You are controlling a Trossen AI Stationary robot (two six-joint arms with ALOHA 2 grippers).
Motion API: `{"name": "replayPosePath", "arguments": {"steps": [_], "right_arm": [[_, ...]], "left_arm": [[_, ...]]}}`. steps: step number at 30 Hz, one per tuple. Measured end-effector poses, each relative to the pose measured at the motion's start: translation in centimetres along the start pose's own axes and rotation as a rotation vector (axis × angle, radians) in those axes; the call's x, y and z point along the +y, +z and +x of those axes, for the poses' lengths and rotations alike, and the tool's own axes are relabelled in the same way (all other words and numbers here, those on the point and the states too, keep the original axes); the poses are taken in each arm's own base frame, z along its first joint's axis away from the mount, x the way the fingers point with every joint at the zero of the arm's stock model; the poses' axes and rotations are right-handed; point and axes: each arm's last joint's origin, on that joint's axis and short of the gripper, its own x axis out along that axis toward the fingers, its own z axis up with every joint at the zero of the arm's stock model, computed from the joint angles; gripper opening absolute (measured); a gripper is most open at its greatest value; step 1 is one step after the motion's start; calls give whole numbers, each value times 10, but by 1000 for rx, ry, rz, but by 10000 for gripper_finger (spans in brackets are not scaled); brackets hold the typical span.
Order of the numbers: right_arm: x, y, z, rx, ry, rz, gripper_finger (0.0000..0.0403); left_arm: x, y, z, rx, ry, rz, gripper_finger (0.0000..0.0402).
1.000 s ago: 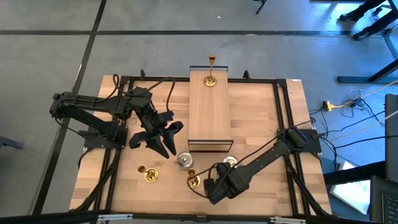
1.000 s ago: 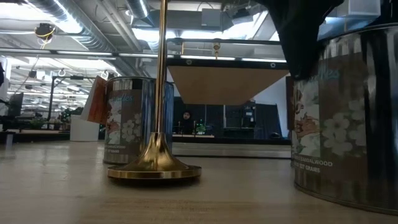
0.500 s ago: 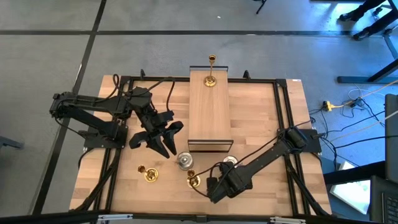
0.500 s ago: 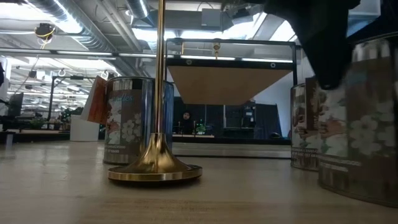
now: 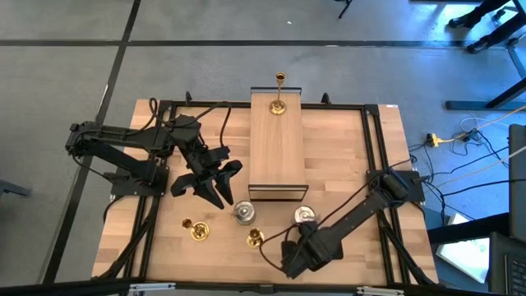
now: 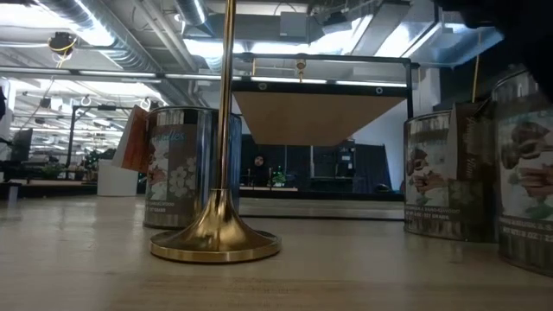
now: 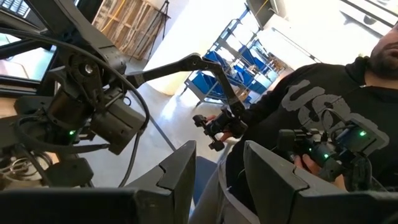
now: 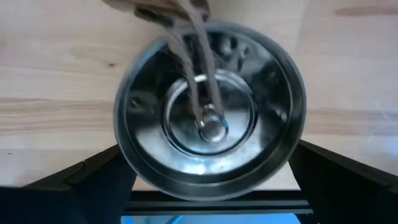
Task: Pick & Place candle stick holders
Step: Put the bottom silver scented candle on the shelf
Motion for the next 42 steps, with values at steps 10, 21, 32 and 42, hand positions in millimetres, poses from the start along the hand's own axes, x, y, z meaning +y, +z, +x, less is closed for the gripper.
{"name": "replayPosePath", "arguments": {"steps": [10,21,32,42], "right_arm": [[8,9,-2,-12,25,-20,399],[16,25,-4,-27,33,-34,399],[19,27,2,-16,4,-17,399],[21,25,8,-8,-9,1,399]], "left_arm": [[0,0,0,0,1,2,131],[-1,0,1,1,-2,1,131],[-4,-3,5,14,-20,11,131],[-4,-3,5,15,-20,9,131]]}}
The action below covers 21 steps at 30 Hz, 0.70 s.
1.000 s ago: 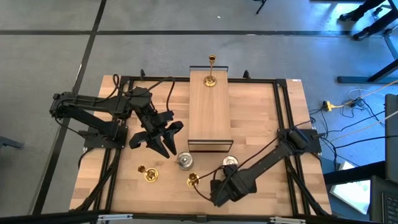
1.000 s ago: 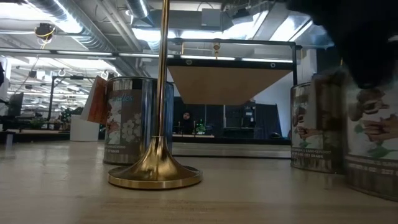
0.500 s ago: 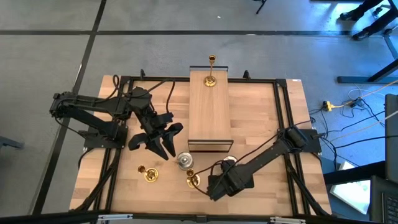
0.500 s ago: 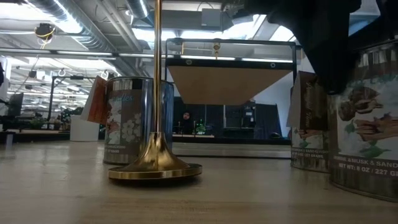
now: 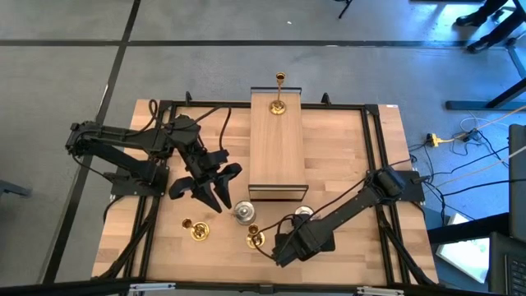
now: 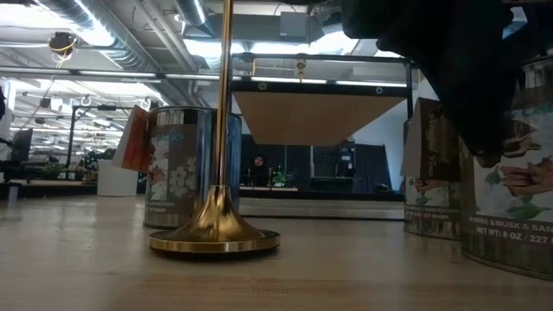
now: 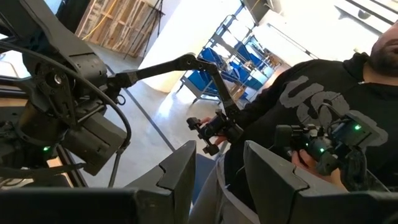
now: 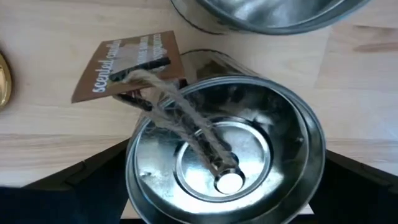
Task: Pick & Place candle stick holders
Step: Put the bottom silver scented candle on the shelf
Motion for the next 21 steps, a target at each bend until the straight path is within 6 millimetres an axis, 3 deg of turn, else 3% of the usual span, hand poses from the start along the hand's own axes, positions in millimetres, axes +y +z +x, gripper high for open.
{"name": "replayPosePath", "arguments": {"steps": [6,15,21], "right_arm": [[-1,1,1,-17,-7,29,399],[-2,0,25,57,-12,36,399],[-3,0,29,71,-23,38,399]], "left_arm": [[0,0,0,0,0,-5,131],[0,0,0,0,-1,-6,131],[0,0,0,0,0,-6,131]]}}
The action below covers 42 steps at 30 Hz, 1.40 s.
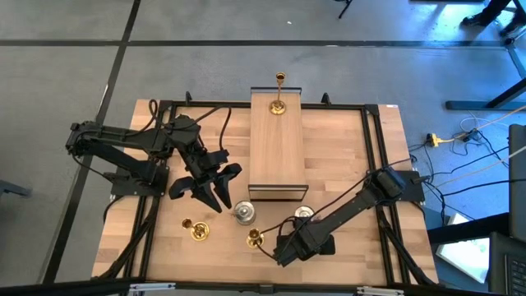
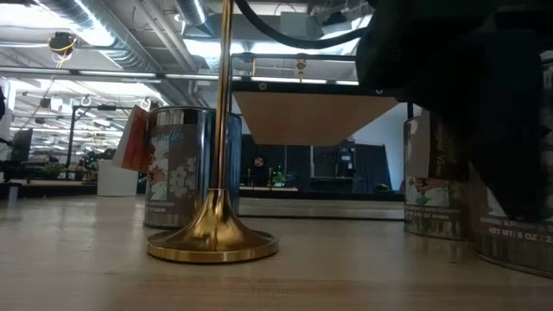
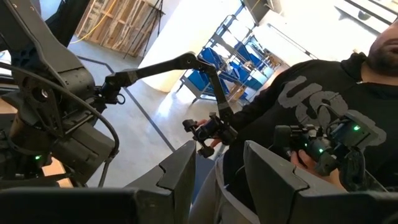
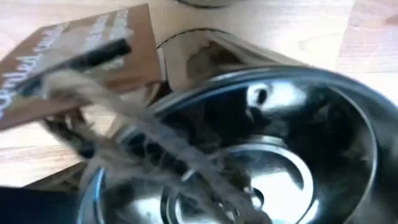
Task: Pick & Place candle stick holders
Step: Put the bottom silver scented candle on the shelf
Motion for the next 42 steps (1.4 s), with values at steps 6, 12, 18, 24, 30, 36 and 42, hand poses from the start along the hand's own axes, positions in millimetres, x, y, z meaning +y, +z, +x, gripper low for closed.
{"name": "replayPosePath", "arguments": {"steps": [6,12,18,24,30,36,42], "right_arm": [[0,1,0,-23,11,-6,398],[0,2,0,-61,28,-20,398],[1,3,0,-90,43,-43,398],[0,2,0,-60,25,-38,398],[0,1,0,-32,17,-38,369],[3,0,2,4,50,-43,353],[3,-3,9,72,68,-49,352]], "left_arm": [[0,0,0,0,0,0,131],[0,0,0,0,0,0,131],[0,0,0,0,0,0,131],[0,0,0,0,1,0,131],[0,0,0,0,0,0,131],[0,0,0,-1,1,0,131],[0,0,0,-1,1,0,131]]}}
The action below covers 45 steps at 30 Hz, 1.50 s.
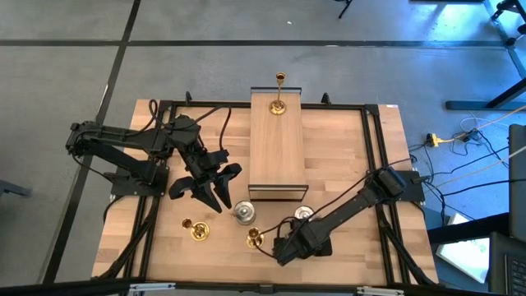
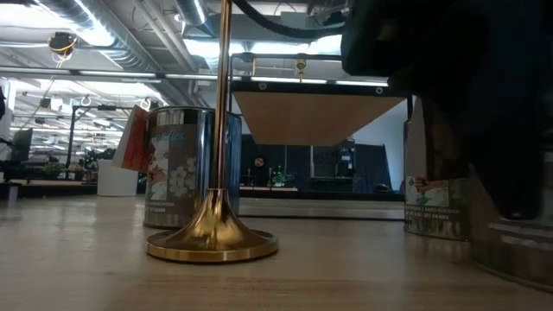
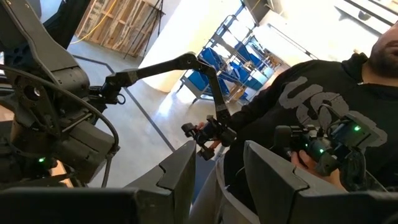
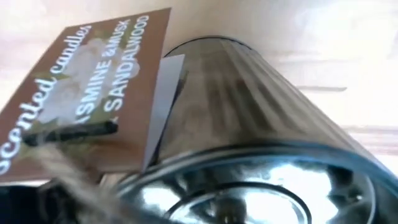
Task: Pick & Place candle stick holders
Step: Put the bottom silver scented candle on the shelf
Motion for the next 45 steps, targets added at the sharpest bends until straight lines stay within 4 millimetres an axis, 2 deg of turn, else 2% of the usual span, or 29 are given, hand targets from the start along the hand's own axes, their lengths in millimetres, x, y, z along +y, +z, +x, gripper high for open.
{"name": "replayPosePath", "arguments": {"steps": [7,11,22,32,38,45], "right_arm": [[2,-9,-14,6,24,-54,349],[-1,-17,-41,12,35,-79,348],[0,-32,-102,28,61,-197,348],[-4,-18,-163,7,53,-254,348],[2,-6,-193,1,165,-314,348],[9,15,-205,2,194,-352,348]], "left_arm": [[0,0,0,0,0,0,131],[0,0,0,0,0,1,131],[0,0,0,0,0,1,131],[1,-1,0,6,4,-3,131],[3,-4,0,30,21,-15,131],[7,-9,0,58,72,-24,131]]}}
